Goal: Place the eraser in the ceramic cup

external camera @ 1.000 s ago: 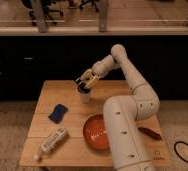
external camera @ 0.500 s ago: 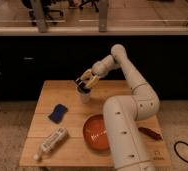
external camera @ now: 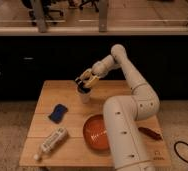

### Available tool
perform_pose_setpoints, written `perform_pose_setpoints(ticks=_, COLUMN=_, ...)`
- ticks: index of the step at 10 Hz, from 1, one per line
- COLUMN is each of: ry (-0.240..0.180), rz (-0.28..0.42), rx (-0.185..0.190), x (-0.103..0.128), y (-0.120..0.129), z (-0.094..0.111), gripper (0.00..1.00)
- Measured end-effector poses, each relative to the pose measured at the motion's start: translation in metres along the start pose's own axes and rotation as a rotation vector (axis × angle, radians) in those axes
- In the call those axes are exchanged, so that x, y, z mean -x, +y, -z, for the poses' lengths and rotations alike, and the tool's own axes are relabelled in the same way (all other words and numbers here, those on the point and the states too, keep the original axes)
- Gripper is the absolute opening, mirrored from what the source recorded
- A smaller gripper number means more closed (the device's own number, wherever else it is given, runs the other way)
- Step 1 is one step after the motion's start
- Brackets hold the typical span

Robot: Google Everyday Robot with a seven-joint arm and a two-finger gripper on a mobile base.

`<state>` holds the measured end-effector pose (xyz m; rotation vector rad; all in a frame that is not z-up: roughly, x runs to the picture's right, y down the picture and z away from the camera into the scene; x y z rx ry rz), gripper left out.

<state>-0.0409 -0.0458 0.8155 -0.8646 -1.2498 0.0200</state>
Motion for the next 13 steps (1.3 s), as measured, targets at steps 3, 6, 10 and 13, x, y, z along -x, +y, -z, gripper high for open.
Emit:
perform_pose_setpoints(ticks=3, ry=0.0, rz=0.0, rx=0.0, x=0.0001, y=0.0, z=0.0, gripper=0.8)
perform_pose_setpoints(ticks=6, ry=0.0, rz=0.0, rx=0.0, x=0.0001, y=0.0, z=0.0, gripper=0.8)
perform_pose_setpoints(ticks=10, ry=0.0, rz=0.001, rx=0.0, x=-0.0001, y=0.0, z=0.0001, gripper=0.8)
perform_pose_setpoints(ticks=13, ry=-0.003, rz=0.001, rx=-0.006, x=-0.0024, y=0.0014, z=0.0027, gripper=0.8)
